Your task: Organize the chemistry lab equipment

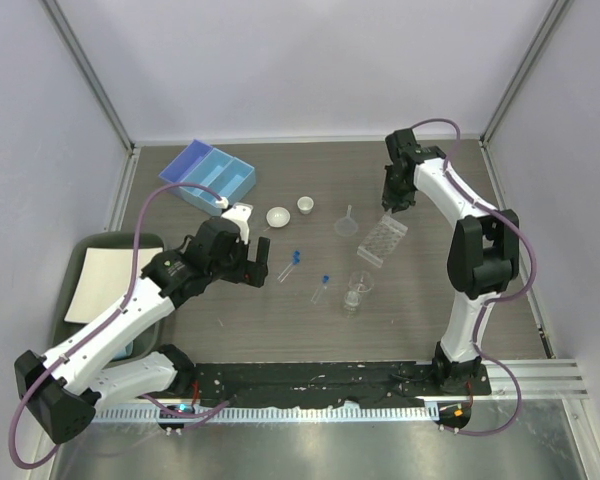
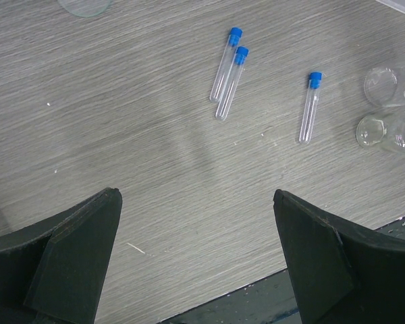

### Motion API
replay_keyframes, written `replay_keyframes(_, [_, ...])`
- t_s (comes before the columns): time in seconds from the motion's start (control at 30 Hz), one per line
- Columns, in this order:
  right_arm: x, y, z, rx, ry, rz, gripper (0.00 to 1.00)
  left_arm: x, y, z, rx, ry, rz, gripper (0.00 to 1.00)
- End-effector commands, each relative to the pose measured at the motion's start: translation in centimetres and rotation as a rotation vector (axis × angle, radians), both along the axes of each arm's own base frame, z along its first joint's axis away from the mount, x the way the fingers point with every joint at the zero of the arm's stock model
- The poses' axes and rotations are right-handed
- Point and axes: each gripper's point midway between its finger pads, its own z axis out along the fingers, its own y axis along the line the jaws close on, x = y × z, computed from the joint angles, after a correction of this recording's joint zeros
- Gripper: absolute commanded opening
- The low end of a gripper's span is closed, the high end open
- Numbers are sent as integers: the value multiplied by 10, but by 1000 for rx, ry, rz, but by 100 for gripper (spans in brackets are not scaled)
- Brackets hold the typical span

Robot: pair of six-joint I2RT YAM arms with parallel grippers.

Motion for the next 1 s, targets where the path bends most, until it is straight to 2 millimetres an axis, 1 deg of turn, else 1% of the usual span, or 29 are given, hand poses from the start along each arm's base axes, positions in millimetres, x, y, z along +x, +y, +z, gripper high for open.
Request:
replay_keyframes(0.0, [10, 7, 5, 19, -35, 7, 1, 7, 2, 10, -20, -49, 21, 100])
replay_keyframes(0.23, [11, 10, -1, 17, -20, 13, 1, 7, 3, 9, -19, -48, 22, 100])
replay_keyframes(0.57, [8, 6, -9, -18, 4, 11, 1, 7, 4, 10, -20, -53, 28, 100])
replay_keyframes(0.7, [8, 6, -16, -28, 20, 11, 1, 7, 5, 12, -23, -57, 31, 100])
replay_keyframes(0.97, [6, 7, -24, -32, 38, 11, 1, 7, 5, 10, -22, -50, 32, 100])
